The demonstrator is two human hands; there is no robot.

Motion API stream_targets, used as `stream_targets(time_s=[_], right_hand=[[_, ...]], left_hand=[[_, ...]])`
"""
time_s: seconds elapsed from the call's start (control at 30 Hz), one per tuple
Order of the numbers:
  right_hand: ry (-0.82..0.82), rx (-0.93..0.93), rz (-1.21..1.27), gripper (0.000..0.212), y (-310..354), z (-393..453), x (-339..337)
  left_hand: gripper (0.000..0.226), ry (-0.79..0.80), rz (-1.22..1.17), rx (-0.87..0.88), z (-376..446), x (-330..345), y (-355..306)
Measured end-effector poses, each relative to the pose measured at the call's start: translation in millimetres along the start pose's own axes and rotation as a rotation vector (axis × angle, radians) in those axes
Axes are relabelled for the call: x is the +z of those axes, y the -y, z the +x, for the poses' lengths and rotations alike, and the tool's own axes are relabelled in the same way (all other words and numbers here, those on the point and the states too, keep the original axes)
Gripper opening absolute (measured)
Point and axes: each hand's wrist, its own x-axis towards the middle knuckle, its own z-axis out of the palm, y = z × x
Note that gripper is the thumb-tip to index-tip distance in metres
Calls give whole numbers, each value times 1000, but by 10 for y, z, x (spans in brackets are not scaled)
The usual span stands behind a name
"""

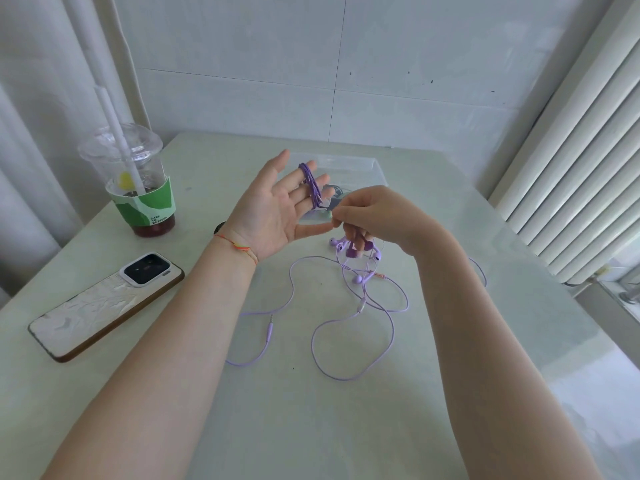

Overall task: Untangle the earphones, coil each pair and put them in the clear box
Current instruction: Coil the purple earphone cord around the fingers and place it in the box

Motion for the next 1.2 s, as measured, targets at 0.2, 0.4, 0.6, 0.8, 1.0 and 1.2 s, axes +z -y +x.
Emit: stream_targets(time_s=[0.2, 0.4, 0.6, 0.8, 1.0, 1.2], right_hand=[[-59, 0, -14, 20, -19, 31, -25], [-150, -13, -65, 14, -14, 34, -65], [-250, -122, -150, 6, -24, 53, -56], [-287, -181, -16, 6, -38, 66, -60], [-180, -192, 238, 8, -82, 70, -54], [-177, -180, 384, 10, -75, 109, 45]], left_hand=[[70, 10, 199, -41, 28, 64, 54], [68, -16, 568, -112, 8, 123, 84], [68, 44, 748, -195, -13, 89, 67], [36, 119, 607, -151, 10, 44, 79], [28, 107, 393, -98, 17, 41, 67], [28, 8, 239, -92, 91, 19, 76]])
